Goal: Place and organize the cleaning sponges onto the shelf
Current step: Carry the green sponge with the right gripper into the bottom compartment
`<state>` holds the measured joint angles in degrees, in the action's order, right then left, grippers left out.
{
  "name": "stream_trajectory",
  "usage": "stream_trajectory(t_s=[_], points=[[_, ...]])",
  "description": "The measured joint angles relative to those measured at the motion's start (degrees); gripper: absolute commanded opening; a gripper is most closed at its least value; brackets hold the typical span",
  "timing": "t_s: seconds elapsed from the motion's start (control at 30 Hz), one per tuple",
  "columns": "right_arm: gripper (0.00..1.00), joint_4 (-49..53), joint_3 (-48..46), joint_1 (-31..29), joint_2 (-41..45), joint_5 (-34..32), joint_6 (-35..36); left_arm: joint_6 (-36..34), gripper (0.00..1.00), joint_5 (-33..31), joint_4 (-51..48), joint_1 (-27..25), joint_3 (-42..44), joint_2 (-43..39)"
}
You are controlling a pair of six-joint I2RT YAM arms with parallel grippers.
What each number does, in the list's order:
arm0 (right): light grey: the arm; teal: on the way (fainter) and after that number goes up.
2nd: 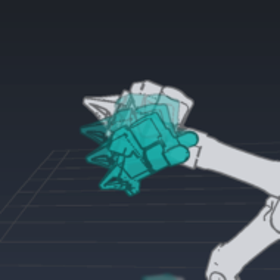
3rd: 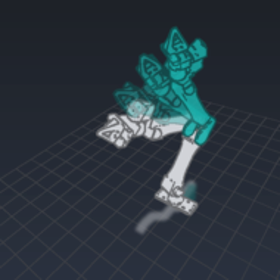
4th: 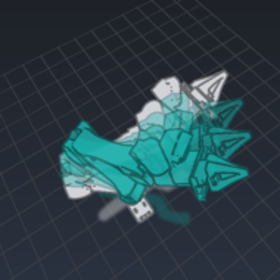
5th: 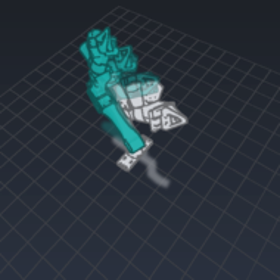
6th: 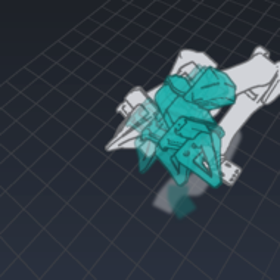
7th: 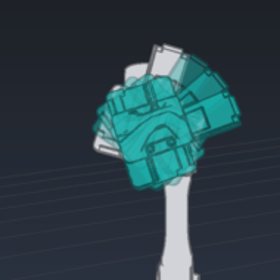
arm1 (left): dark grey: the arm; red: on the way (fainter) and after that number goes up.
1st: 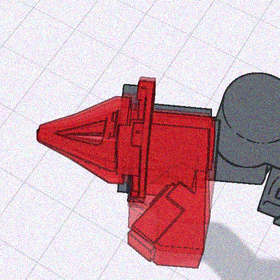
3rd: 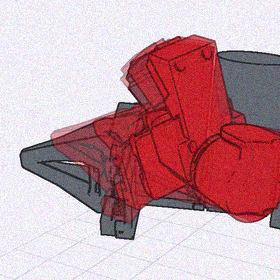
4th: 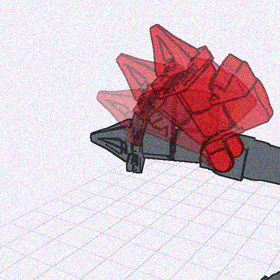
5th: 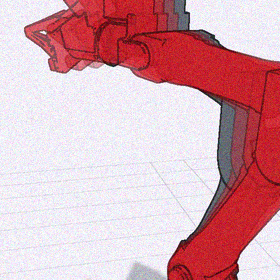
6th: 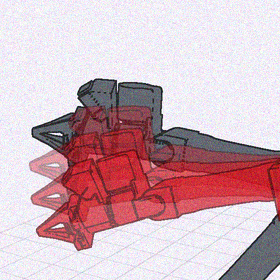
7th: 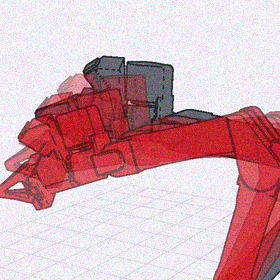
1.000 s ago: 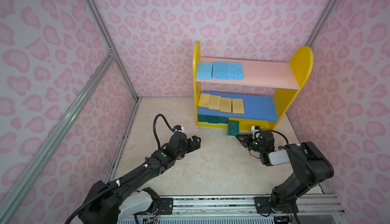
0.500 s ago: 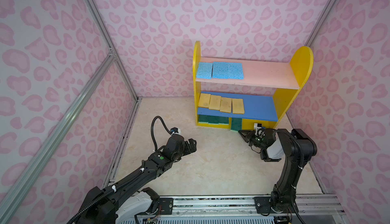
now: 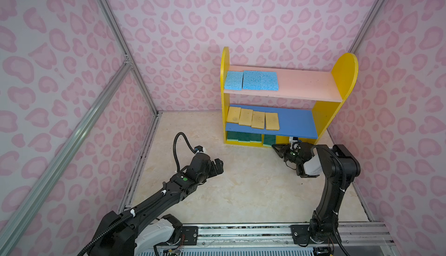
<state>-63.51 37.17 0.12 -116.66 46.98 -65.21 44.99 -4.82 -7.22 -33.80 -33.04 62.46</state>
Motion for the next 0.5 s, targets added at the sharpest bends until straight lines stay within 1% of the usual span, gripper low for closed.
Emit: stream_trajectory(t_s=[0.07, 0.1, 0.2, 0.33, 0.4, 0.5], points=[[0.08, 2.58, 1.29, -0.07, 0.22, -0.59, 1.22, -0.02, 0.97, 0.07, -0.02, 0.44, 0.0, 0.0], [0.14, 3.93, 1.88, -0.09, 0.35, -0.92, 1.92, -0.13, 0.97, 0.11, -0.02, 0.72, 0.0, 0.0], [0.36, 7.21, 2.84, -0.15, 0.57, -1.79, 3.32, -0.35, 0.97, 0.24, -0.04, 1.36, 0.0, 0.0], [0.55, 8.04, 2.82, -0.44, 1.44, -2.25, 4.33, -0.61, 0.97, 0.55, -0.02, 1.92, 0.0, 0.0], [0.59, 7.72, 2.21, -0.74, 2.19, -2.91, 4.37, -0.68, 0.97, 0.59, -0.04, 2.14, 0.0, 0.0], [0.59, 7.98, 0.35, -1.49, 4.07, -5.18, 4.5, -1.03, 0.97, 0.94, -0.04, 2.27, 0.0, 0.0]])
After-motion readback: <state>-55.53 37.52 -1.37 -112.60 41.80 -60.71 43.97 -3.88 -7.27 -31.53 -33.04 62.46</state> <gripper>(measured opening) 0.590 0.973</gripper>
